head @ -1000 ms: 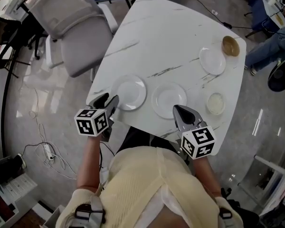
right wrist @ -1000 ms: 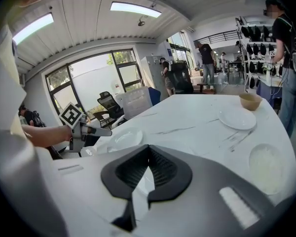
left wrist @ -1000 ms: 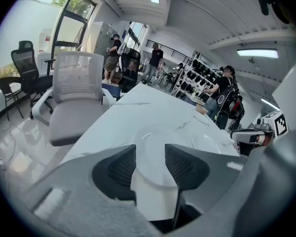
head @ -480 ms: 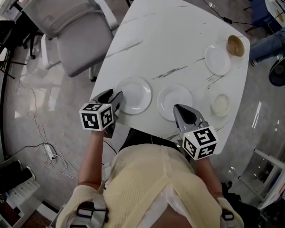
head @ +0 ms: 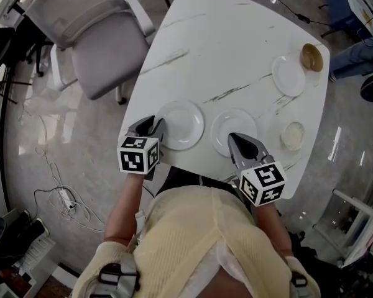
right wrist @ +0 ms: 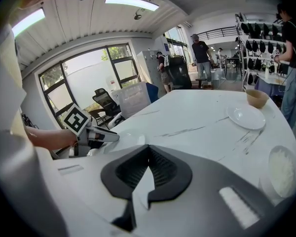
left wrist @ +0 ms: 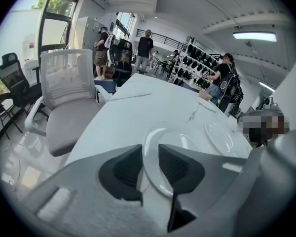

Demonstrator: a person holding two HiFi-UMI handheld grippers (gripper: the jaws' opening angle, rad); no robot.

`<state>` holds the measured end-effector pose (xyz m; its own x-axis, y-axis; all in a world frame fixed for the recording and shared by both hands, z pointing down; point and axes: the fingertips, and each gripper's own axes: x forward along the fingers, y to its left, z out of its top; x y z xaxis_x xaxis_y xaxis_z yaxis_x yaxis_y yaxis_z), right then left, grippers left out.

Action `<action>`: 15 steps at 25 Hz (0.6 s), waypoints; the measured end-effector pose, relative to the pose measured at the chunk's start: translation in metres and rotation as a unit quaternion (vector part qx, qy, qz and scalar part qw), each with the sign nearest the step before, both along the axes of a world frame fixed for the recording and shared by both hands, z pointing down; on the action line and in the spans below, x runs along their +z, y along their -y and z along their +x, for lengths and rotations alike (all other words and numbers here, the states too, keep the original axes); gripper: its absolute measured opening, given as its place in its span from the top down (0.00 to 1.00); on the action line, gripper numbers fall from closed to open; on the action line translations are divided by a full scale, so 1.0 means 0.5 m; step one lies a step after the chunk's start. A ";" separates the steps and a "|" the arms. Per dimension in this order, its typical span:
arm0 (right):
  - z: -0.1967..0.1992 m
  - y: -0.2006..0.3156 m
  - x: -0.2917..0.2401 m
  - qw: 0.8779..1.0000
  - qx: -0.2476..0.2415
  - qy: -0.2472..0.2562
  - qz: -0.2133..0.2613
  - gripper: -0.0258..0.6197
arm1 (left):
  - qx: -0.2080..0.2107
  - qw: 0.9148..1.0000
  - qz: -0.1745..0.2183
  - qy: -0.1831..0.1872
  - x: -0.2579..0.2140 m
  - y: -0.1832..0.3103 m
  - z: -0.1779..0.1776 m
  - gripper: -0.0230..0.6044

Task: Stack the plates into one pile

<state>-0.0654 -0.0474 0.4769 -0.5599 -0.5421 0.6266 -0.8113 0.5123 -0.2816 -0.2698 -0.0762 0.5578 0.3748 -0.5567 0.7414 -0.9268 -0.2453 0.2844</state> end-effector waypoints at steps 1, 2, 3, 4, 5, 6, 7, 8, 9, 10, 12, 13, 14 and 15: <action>-0.004 0.001 0.000 1.000 0.001 0.000 0.000 0.96 | 0.002 1.000 0.001 0.002 0.000 -0.001 0.000 0.79; -0.008 0.001 0.001 1.000 0.003 -0.001 -0.001 0.96 | 0.006 1.000 0.001 0.002 0.000 -0.001 0.000 0.79; -0.012 0.000 0.001 1.000 0.004 -0.001 -0.001 0.96 | 0.010 1.000 0.002 0.002 -0.001 -0.002 0.000 0.79; -0.017 -0.001 0.001 1.000 0.005 -0.002 -0.002 0.96 | 0.014 1.000 0.002 0.002 -0.001 -0.003 0.000 0.79; -0.020 -0.002 0.003 1.000 0.006 -0.004 -0.002 0.96 | 0.018 1.000 0.002 0.002 -0.002 -0.003 0.000 0.79; -0.024 -0.004 0.004 1.000 0.007 -0.005 -0.003 0.96 | 0.022 1.000 0.002 0.001 -0.002 -0.002 0.000 0.79; -0.026 -0.006 0.005 1.000 0.007 -0.006 -0.004 0.96 | 0.025 1.000 0.001 0.000 -0.001 -0.001 -0.001 0.79; -0.027 -0.008 0.007 1.000 0.008 -0.007 -0.005 0.96 | 0.028 1.000 -0.001 -0.003 -0.001 0.000 -0.001 0.79; -0.026 -0.011 0.009 1.000 0.009 -0.008 -0.006 0.96 | 0.030 1.000 -0.003 -0.005 0.001 0.001 0.000 0.79; -0.023 -0.013 0.012 1.000 0.010 -0.009 -0.007 0.96 | 0.033 0.999 -0.005 -0.009 0.002 0.002 0.001 0.80; -0.018 -0.015 0.015 1.000 0.013 -0.011 -0.009 0.96 | 0.035 0.999 -0.010 -0.016 0.003 0.003 0.001 0.81; -0.016 -0.014 0.013 1.000 0.015 -0.011 -0.008 0.96 | 0.035 0.999 -0.011 -0.021 0.002 0.003 -0.001 0.81; -0.014 -0.013 0.010 1.000 0.015 -0.011 -0.006 0.96 | 0.032 0.999 -0.012 -0.027 0.001 0.004 -0.002 0.82; -0.012 -0.011 0.005 1.000 0.015 -0.010 -0.002 0.96 | 0.028 0.999 -0.013 -0.035 -0.002 0.005 -0.004 0.83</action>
